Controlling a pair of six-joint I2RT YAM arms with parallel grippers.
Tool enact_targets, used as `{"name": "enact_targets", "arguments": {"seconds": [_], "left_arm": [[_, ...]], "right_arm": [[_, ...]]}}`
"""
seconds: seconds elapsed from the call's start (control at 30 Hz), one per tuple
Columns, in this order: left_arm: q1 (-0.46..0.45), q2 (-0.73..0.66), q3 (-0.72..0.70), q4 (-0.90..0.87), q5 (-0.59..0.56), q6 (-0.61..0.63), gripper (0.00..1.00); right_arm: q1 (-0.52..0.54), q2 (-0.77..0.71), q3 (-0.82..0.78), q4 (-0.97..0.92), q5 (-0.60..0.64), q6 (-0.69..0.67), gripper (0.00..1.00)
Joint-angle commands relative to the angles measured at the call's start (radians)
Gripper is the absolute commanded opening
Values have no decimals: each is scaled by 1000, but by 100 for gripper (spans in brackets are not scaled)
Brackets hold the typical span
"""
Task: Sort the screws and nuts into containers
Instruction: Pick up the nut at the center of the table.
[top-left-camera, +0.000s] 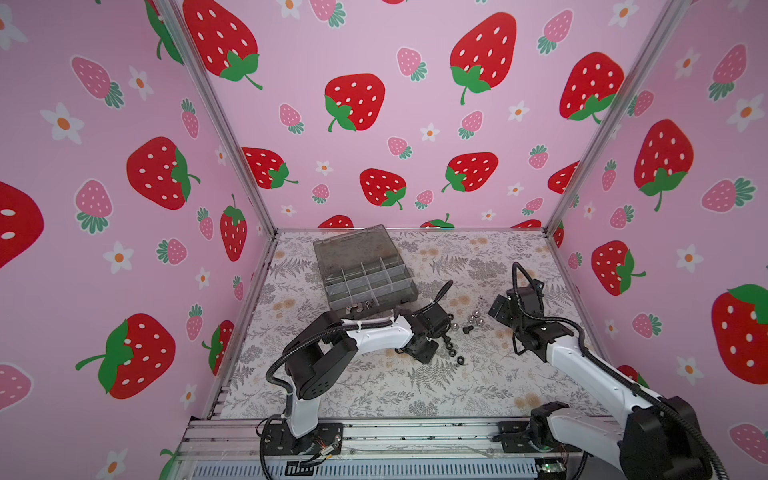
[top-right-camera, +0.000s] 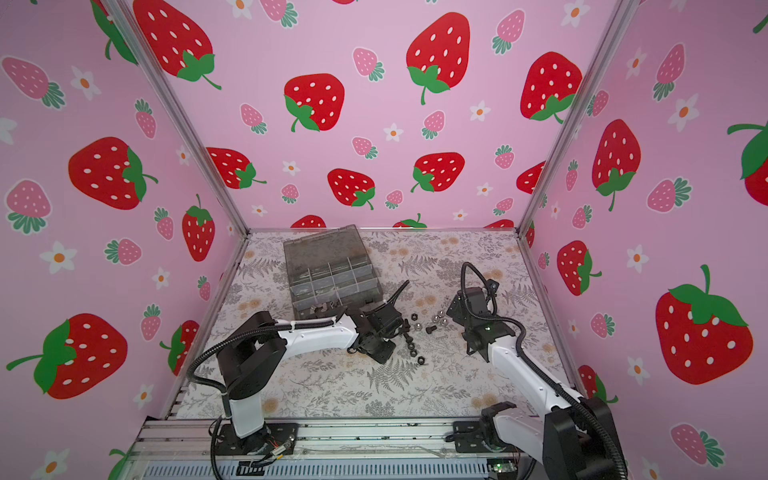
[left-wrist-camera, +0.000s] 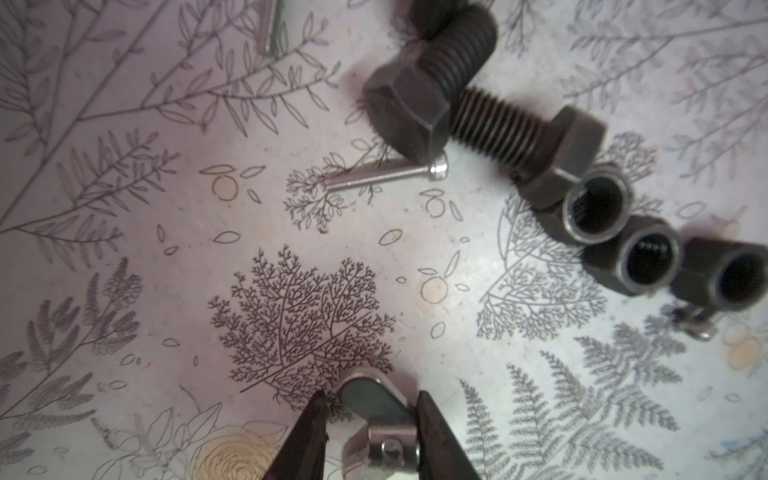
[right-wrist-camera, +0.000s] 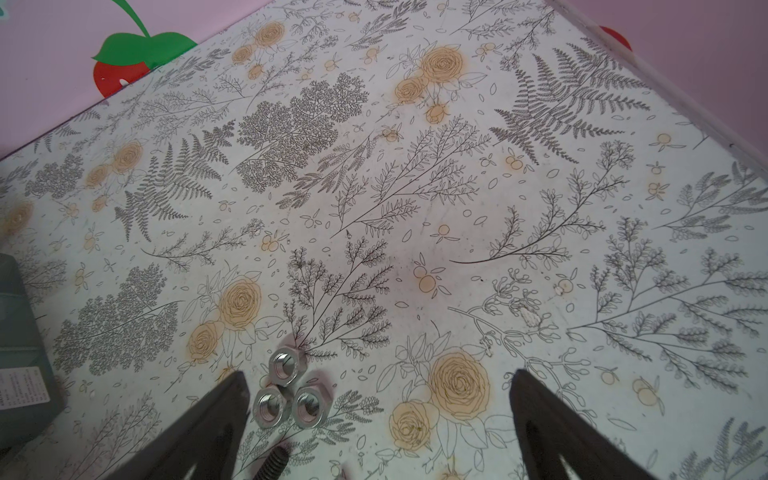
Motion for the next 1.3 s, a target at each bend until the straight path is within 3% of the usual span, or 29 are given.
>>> {"name": "enact_targets", "arguments": {"seconds": [0.0,0.8,1.07,1.27], "left_arm": [[-5,-3,-38,-54,12,-17,33],[3,-20,-34,-57,-44,-63,12],[108,-130,-42,-37,-101,-111,9],[250,-209,-21,-41,-151,-68,9]], "right_arm": [[5,1,11,3,2,18,100],[6,-6,5,3,5,17,100],[5,-2,8,12,-4,17,100],[5,0,9,19,-9,13,100]]}}
